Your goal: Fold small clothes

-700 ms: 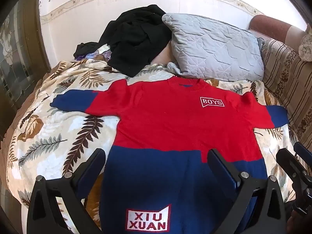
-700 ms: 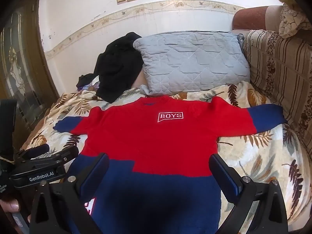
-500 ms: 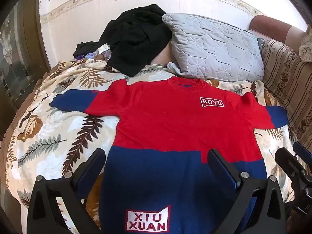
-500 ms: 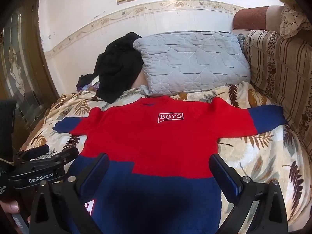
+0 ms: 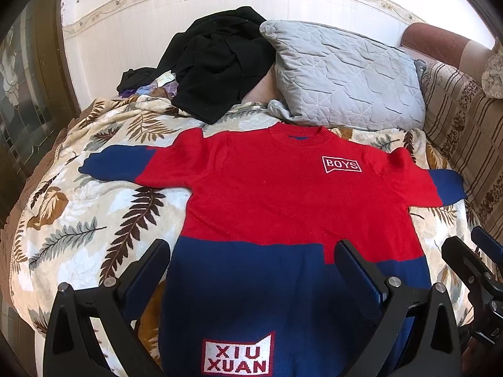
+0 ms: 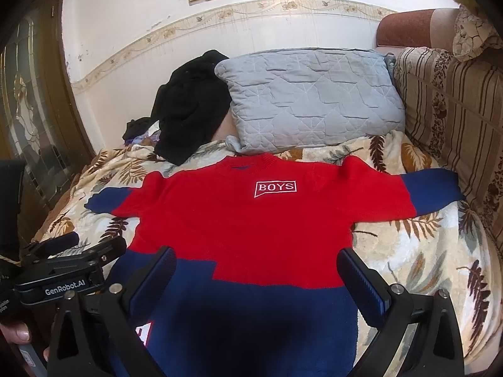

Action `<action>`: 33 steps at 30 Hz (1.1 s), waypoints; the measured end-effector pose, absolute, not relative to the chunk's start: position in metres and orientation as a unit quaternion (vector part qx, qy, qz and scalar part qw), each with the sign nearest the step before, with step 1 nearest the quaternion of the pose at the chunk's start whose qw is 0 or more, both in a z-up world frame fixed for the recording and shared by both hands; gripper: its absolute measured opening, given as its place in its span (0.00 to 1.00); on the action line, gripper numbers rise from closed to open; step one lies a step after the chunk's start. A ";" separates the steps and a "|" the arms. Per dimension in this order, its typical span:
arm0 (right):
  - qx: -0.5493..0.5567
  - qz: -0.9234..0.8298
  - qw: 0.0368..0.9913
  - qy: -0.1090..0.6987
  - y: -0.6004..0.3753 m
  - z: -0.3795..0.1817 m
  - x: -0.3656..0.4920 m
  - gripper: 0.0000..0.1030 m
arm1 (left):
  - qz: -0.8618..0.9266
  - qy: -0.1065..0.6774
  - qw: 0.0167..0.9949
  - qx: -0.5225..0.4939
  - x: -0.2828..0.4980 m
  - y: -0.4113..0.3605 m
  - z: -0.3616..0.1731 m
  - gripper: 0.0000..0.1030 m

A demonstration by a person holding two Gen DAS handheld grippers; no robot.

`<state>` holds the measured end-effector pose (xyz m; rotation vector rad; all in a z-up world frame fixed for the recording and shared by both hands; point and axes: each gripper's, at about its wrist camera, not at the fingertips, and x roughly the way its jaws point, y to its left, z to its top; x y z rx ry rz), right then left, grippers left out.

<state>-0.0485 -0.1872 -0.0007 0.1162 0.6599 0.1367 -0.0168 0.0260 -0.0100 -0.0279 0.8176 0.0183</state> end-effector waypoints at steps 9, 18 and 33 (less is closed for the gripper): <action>0.059 0.071 0.941 0.325 -0.186 -0.001 -0.047 1.00 | 0.009 0.397 0.918 -0.012 -0.018 0.026 -0.010 1.00; 0.057 0.071 0.943 0.320 -0.185 -0.003 -0.045 1.00 | 0.008 0.399 0.917 -0.011 -0.015 0.024 -0.010 1.00; 0.040 0.067 0.936 0.344 -0.186 -0.010 -0.036 1.00 | 0.007 0.405 0.914 -0.005 -0.009 0.018 -0.014 1.00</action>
